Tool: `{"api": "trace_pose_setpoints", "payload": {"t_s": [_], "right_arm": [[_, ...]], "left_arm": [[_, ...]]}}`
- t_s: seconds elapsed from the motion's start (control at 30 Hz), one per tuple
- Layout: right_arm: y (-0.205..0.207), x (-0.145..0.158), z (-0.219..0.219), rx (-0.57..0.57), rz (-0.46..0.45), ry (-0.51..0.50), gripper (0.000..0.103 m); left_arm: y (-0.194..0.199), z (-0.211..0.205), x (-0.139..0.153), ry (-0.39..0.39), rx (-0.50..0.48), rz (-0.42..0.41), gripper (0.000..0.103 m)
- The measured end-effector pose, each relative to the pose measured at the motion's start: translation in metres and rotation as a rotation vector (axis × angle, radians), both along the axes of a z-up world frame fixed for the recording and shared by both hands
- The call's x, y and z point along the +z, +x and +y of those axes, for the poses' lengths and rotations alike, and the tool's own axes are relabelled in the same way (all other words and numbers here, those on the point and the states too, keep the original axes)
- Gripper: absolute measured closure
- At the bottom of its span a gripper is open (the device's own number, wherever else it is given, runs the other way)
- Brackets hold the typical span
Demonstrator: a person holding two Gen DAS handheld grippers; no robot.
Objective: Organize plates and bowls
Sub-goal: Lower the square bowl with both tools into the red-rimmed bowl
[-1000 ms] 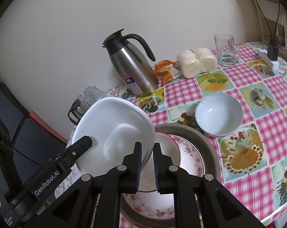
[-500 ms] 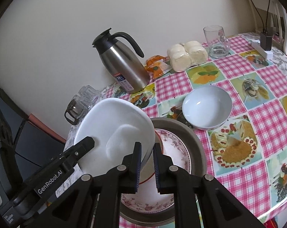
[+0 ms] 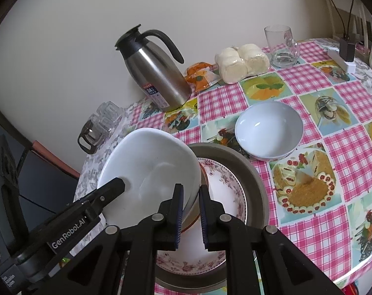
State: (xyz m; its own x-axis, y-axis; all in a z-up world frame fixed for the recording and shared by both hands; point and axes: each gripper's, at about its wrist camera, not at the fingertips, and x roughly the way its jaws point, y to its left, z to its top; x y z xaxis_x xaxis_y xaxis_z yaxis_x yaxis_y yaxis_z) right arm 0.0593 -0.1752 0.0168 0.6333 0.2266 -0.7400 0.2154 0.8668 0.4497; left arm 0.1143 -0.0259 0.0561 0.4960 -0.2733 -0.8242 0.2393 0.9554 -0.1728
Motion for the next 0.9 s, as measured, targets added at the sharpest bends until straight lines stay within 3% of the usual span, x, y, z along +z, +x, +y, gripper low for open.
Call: {"api": "trace_pose_setpoints", "payload": {"t_s": [0.9], "right_arm": [[0.011,-0.014,0.003,0.019,0.041,-0.005,0.086]], "left_arm": [[0.01,-0.001,-0.026,0.041,0.019,0.097,0.085]]}}
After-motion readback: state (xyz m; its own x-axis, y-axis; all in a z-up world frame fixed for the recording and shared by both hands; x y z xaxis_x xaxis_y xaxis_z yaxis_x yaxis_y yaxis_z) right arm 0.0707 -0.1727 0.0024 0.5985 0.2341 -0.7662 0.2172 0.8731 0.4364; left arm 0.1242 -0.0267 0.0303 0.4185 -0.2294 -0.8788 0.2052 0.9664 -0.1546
